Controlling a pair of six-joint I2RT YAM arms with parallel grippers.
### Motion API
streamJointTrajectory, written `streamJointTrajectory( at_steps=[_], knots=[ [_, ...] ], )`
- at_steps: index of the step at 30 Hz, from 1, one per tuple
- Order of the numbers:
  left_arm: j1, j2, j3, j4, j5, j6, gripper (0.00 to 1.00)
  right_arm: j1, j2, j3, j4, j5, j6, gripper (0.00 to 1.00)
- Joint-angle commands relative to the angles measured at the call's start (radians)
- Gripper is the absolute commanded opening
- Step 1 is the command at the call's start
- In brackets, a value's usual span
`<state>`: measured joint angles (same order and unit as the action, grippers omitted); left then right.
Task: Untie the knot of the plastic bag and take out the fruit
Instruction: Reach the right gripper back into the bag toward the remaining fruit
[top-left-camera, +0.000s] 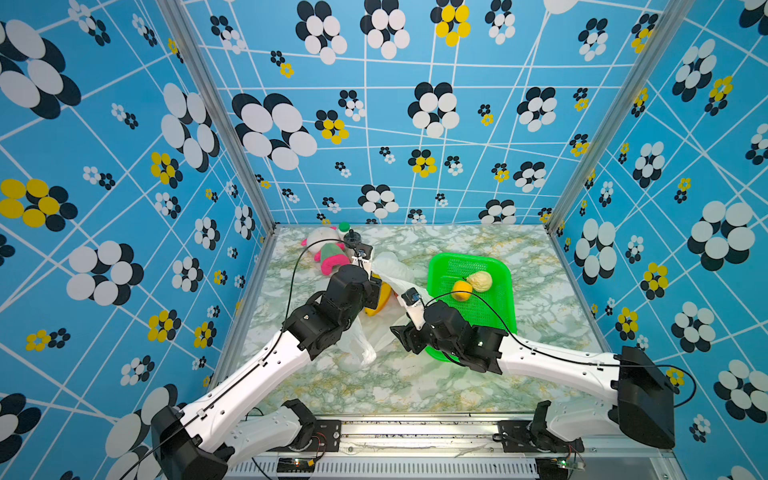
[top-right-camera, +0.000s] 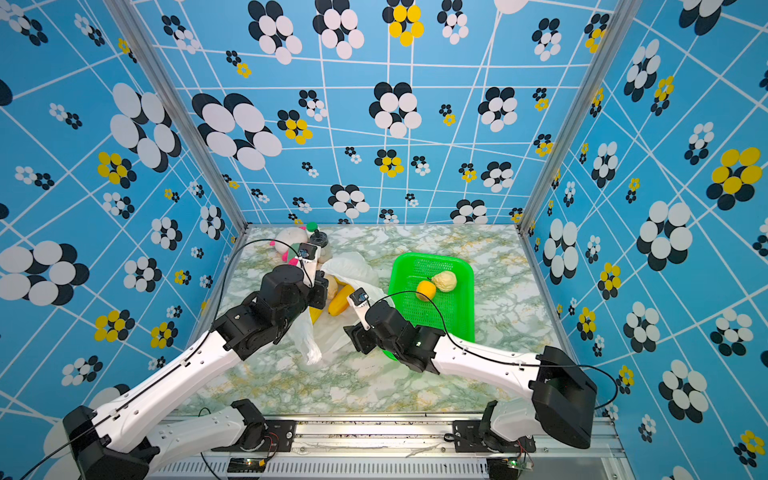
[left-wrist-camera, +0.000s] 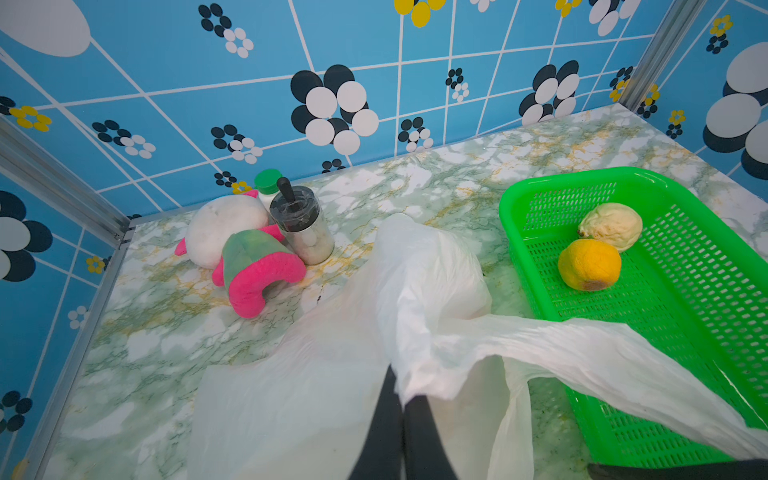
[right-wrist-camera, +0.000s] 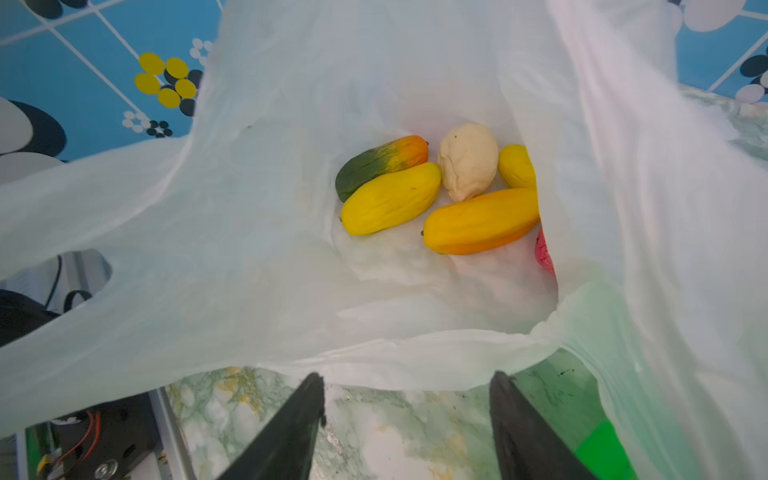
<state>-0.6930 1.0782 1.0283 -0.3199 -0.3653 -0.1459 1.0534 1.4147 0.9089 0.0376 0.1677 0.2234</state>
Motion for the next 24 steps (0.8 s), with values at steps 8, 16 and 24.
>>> streamJointTrajectory(
  at_steps=[8, 16, 24],
  knots=[
    [0.007, 0.01, 0.033, -0.001, 0.039, -0.004, 0.0, 0.004, 0.271, 0.217, -0.077, 0.131, 0.044, 0.6],
    [0.008, 0.02, 0.033, 0.005, 0.039, -0.001, 0.0, 0.004, 0.487, 0.453, -0.247, 0.335, 0.213, 0.83],
    [0.007, 0.037, 0.048, 0.002, 0.023, 0.002, 0.0, 0.012, 0.624, 0.559, -0.269, 0.368, 0.395, 0.84]
  ],
)
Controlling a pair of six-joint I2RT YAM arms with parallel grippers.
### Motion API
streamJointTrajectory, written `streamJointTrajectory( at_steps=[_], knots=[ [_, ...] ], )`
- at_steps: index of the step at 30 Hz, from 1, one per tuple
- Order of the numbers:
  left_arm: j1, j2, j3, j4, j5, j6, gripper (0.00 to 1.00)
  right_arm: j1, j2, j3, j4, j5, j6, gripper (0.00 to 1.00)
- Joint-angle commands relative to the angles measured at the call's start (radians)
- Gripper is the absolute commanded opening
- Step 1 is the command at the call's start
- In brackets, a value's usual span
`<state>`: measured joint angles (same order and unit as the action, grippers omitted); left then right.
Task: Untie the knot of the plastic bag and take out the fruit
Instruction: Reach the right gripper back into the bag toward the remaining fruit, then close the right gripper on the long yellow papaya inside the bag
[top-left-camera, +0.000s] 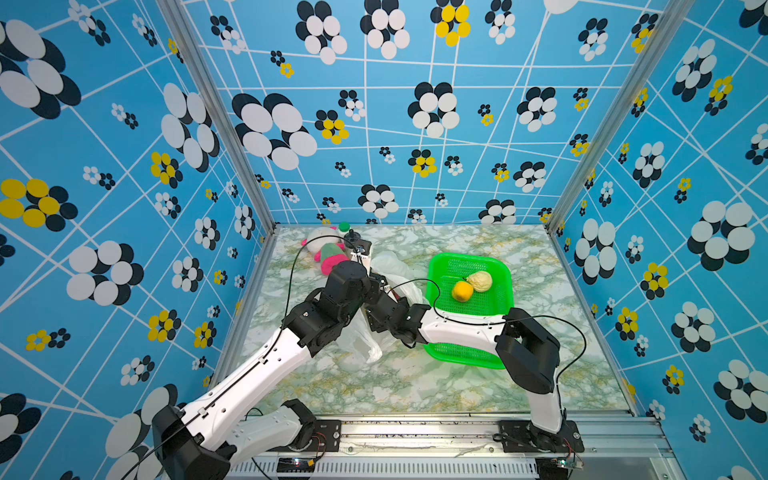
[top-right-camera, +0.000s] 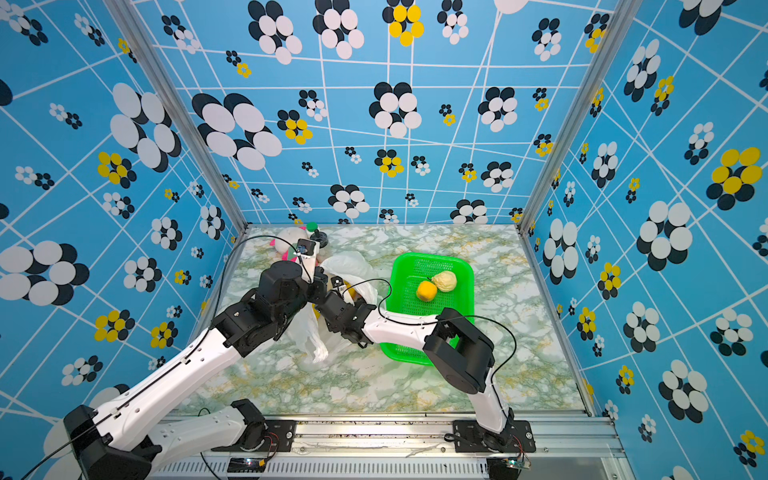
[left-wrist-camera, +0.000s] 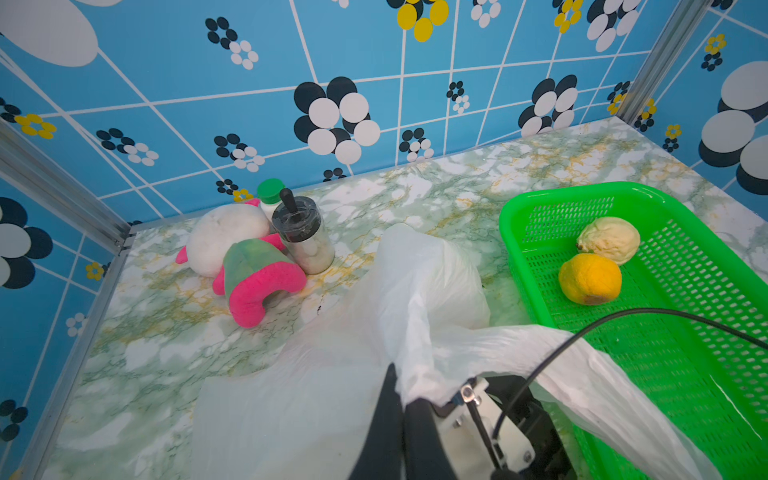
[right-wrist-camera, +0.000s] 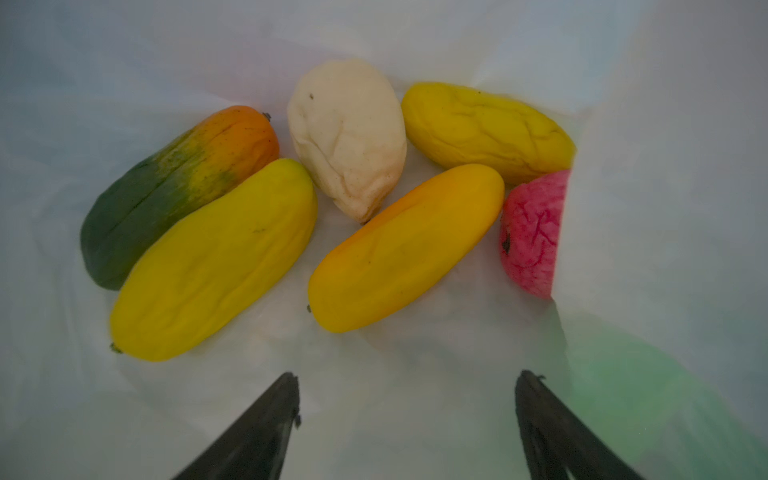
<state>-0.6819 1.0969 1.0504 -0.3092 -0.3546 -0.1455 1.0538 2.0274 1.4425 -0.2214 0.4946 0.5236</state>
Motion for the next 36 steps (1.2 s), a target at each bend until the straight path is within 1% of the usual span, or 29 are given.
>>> streamJointTrajectory(
  at_steps=[1, 5, 7, 9, 11, 13, 16, 23, 24, 28, 29, 32, 36],
  knots=[
    [-0.003, 0.018, 0.026, -0.007, 0.004, 0.0, 0.0, 0.015, 0.011, 0.007, 0.027, 0.038, 0.092, 0.85],
    [-0.003, 0.011, 0.028, 0.001, -0.005, -0.005, 0.0, 0.016, 0.01, -0.056, 0.147, -0.002, 0.141, 0.89],
    [-0.004, 0.009, 0.031, 0.002, -0.006, -0.008, 0.0, 0.016, 0.0, -0.084, 0.199, -0.02, 0.177, 0.94],
    [-0.003, 0.01, 0.04, 0.006, 0.005, -0.014, 0.0, 0.014, -0.008, -0.12, 0.265, -0.026, 0.23, 0.99],
    [-0.004, 0.008, 0.042, 0.013, 0.038, -0.016, 0.0, 0.006, 0.0, -0.131, 0.3, -0.038, 0.296, 0.99],
    [-0.004, 0.007, 0.041, 0.013, 0.048, -0.016, 0.0, -0.008, 0.022, -0.114, 0.294, -0.044, 0.359, 0.98],
    [-0.005, 0.002, 0.036, 0.01, 0.036, -0.013, 0.0, -0.021, 0.058, -0.073, 0.276, -0.033, 0.399, 0.93],
    [-0.004, -0.008, 0.027, 0.018, 0.045, -0.008, 0.0, -0.037, 0.142, 0.055, 0.162, 0.006, 0.427, 0.93],
    [-0.004, -0.008, 0.025, 0.018, 0.045, -0.006, 0.0, -0.037, 0.179, 0.078, 0.139, 0.02, 0.429, 0.93],
    [-0.004, -0.008, 0.023, 0.021, 0.051, -0.006, 0.0, -0.037, 0.255, 0.21, 0.012, 0.039, 0.421, 0.93],
    [-0.004, -0.006, 0.022, 0.021, 0.051, -0.006, 0.0, -0.037, 0.264, 0.219, 0.008, 0.038, 0.42, 0.92],
    [-0.005, -0.004, 0.026, 0.016, 0.054, -0.006, 0.0, -0.038, 0.276, 0.216, 0.023, 0.027, 0.419, 0.85],
    [-0.005, -0.004, 0.026, 0.015, 0.053, -0.007, 0.0, -0.037, 0.244, 0.181, 0.048, 0.019, 0.412, 0.68]
  ],
)
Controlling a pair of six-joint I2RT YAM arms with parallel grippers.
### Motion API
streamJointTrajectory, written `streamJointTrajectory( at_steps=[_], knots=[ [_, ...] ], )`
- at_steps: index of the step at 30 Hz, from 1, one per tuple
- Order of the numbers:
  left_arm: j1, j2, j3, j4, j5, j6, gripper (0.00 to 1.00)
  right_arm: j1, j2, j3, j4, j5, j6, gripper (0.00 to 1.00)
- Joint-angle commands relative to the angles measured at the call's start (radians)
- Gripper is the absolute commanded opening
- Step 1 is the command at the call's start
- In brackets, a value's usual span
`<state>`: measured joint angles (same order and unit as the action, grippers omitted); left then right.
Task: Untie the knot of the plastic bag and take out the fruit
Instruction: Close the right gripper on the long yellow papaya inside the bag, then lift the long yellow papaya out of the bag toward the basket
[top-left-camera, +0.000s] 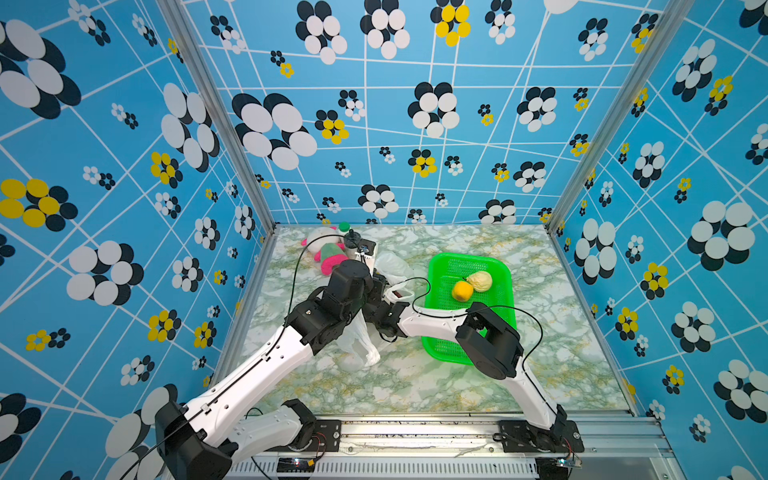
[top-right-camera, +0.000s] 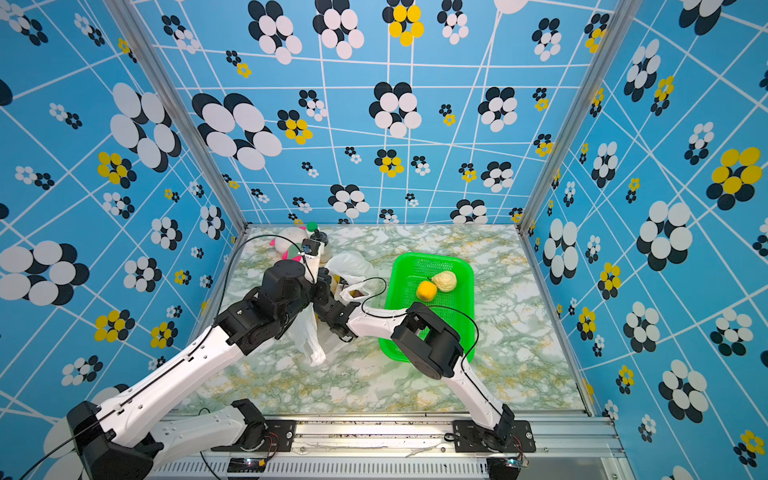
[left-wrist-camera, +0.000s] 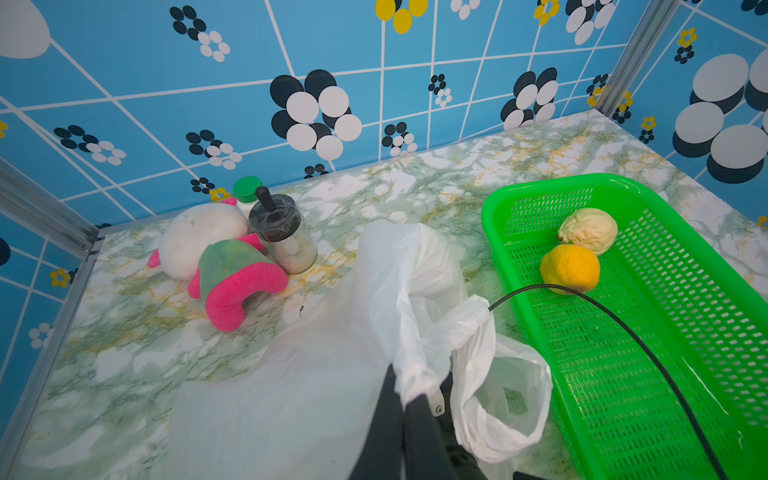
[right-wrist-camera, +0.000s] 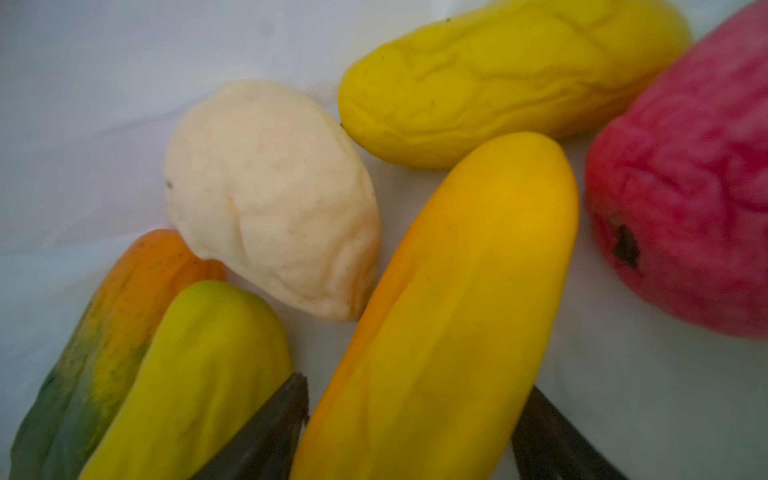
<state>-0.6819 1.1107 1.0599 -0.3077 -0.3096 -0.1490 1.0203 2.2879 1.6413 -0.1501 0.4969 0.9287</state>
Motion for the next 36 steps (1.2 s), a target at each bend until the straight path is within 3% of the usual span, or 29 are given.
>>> streamJointTrajectory(
  at_steps=[1, 4, 9, 16, 22, 29, 36],
  knots=[
    [-0.005, -0.02, 0.015, 0.012, 0.009, -0.004, 0.0, -0.003, -0.035, -0.033, -0.004, 0.016, 0.002, 0.63],
    [-0.004, -0.027, 0.009, 0.013, 0.004, -0.004, 0.0, -0.003, -0.101, -0.122, 0.043, 0.009, -0.014, 0.49],
    [-0.003, -0.04, 0.001, 0.015, -0.005, -0.004, 0.0, 0.005, -0.217, -0.15, 0.002, 0.019, -0.057, 0.36],
    [-0.003, -0.04, 0.002, 0.015, -0.014, -0.003, 0.0, 0.05, -0.428, -0.312, 0.065, 0.063, -0.1, 0.34],
    [-0.002, -0.035, -0.005, 0.019, -0.011, -0.006, 0.0, 0.059, -0.568, -0.473, 0.162, 0.018, -0.111, 0.3],
    [0.0, -0.013, 0.02, 0.002, -0.043, -0.01, 0.0, 0.075, -0.648, -0.574, 0.243, -0.031, -0.154, 0.3],
    [0.035, 0.01, 0.036, -0.026, -0.051, -0.051, 0.0, 0.156, -0.687, -0.709, 0.464, -0.036, -0.273, 0.29]
  ],
)
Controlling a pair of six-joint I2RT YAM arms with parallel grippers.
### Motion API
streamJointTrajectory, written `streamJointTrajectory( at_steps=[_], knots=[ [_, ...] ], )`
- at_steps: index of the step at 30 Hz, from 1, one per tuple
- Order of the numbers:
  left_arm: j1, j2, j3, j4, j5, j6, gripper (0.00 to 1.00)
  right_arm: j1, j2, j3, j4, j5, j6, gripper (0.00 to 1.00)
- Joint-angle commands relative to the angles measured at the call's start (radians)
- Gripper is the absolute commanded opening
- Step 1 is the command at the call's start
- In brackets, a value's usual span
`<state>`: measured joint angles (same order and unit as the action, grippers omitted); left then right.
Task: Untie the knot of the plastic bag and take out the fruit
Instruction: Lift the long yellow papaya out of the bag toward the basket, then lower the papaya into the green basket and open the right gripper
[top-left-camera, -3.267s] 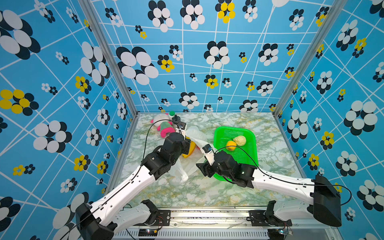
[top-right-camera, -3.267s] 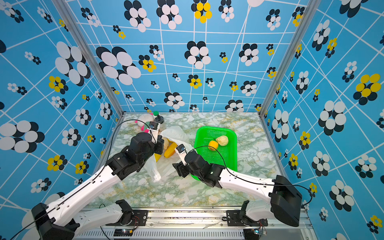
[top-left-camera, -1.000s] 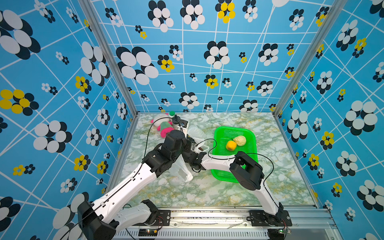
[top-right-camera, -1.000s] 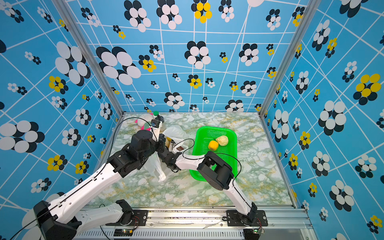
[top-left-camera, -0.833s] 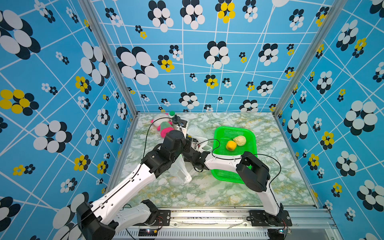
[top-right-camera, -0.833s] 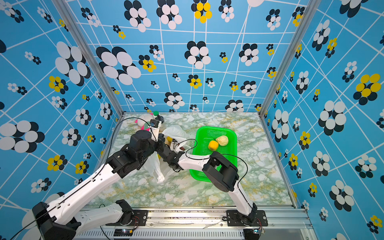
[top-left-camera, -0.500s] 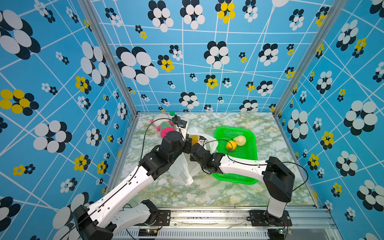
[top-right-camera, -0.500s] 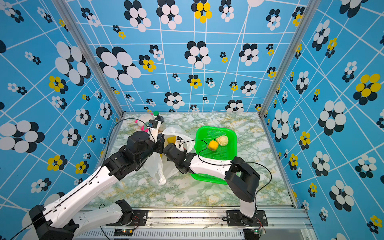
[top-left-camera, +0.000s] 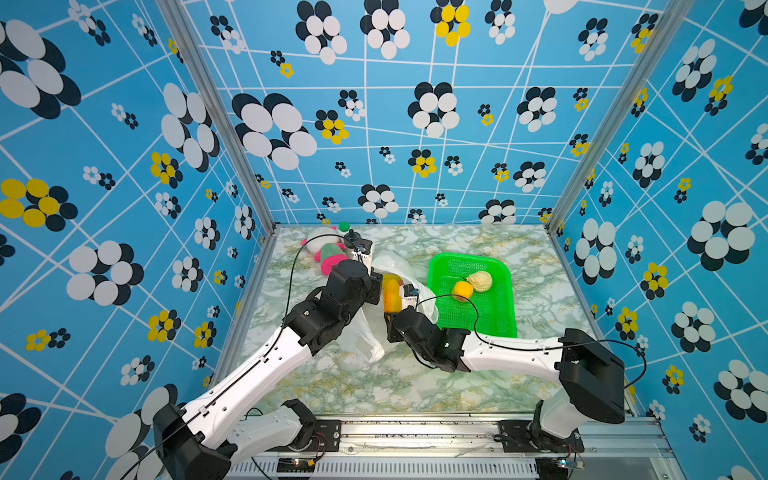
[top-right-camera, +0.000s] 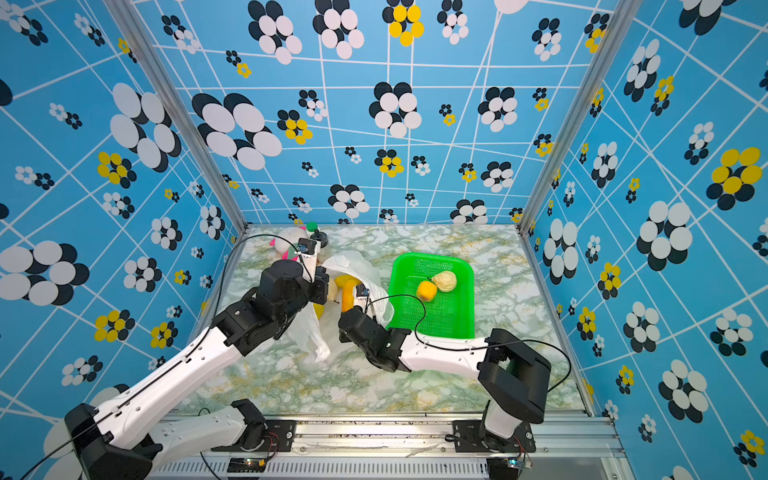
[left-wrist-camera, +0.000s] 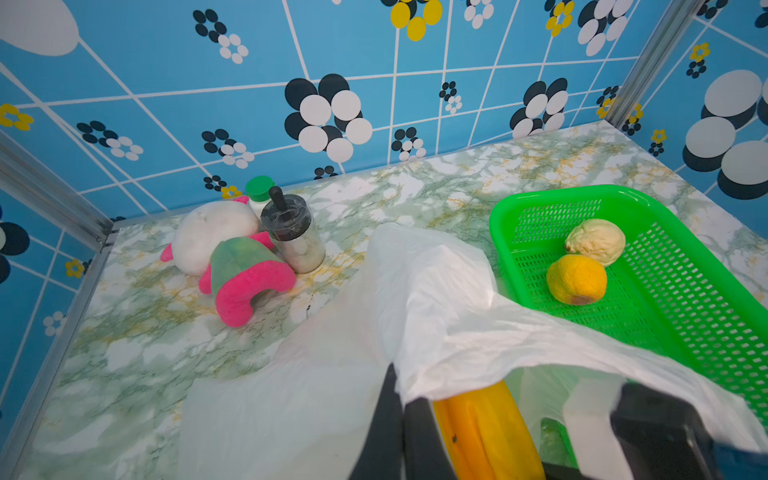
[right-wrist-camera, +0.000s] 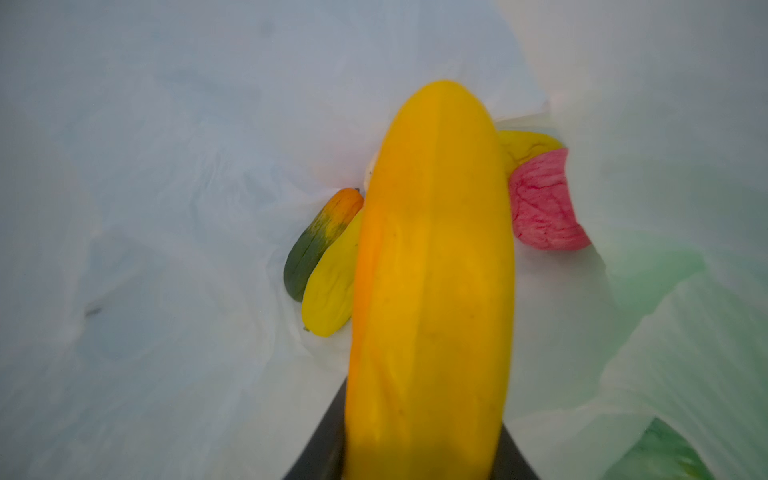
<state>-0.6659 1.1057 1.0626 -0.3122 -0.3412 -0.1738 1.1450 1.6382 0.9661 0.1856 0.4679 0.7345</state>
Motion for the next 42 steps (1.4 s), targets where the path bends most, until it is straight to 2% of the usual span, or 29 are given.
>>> streamJointTrajectory(
  at_steps=[1, 5, 10, 16, 19, 21, 22, 24, 29, 34, 38, 42],
  knots=[
    [0.027, 0.017, 0.037, -0.025, -0.016, -0.029, 0.0, 0.043, -0.052, -0.053, 0.163, -0.005, -0.098, 0.29],
    [0.058, 0.024, 0.036, -0.036, 0.008, -0.052, 0.0, 0.071, -0.128, -0.125, 0.276, -0.022, -0.202, 0.29],
    [0.091, 0.019, 0.031, -0.038, 0.096, -0.078, 0.0, 0.082, -0.273, -0.226, 0.378, -0.045, -0.332, 0.29],
    [0.109, 0.015, 0.024, -0.03, 0.171, -0.092, 0.0, 0.081, -0.482, -0.298, 0.328, -0.029, -0.437, 0.28],
    [0.123, 0.011, 0.021, -0.04, 0.2, -0.108, 0.0, 0.079, -0.604, -0.346, 0.302, 0.088, -0.476, 0.28],
    [0.144, 0.01, 0.026, -0.05, 0.232, -0.124, 0.0, 0.07, -0.696, -0.366, 0.244, 0.206, -0.495, 0.29],
    [0.155, 0.01, 0.032, -0.056, 0.24, -0.13, 0.0, 0.055, -0.742, -0.373, 0.211, 0.278, -0.488, 0.29],
    [0.173, 0.011, 0.044, -0.074, 0.245, -0.144, 0.0, 0.001, -0.814, -0.38, 0.113, 0.347, -0.438, 0.29],
    [0.208, 0.018, 0.058, -0.101, 0.323, -0.19, 0.0, -0.206, -0.857, -0.369, -0.131, 0.351, -0.266, 0.29],
    [0.237, 0.03, 0.08, -0.115, 0.416, -0.255, 0.0, -0.37, -0.716, -0.264, -0.388, 0.324, -0.096, 0.29],
    [0.254, 0.009, 0.064, -0.102, 0.421, -0.327, 0.0, -0.471, -0.576, -0.211, -0.455, 0.227, -0.025, 0.28],
    [0.265, -0.022, 0.056, -0.086, 0.478, -0.364, 0.0, -0.547, -0.465, -0.189, -0.478, 0.141, 0.044, 0.27]
  ],
)
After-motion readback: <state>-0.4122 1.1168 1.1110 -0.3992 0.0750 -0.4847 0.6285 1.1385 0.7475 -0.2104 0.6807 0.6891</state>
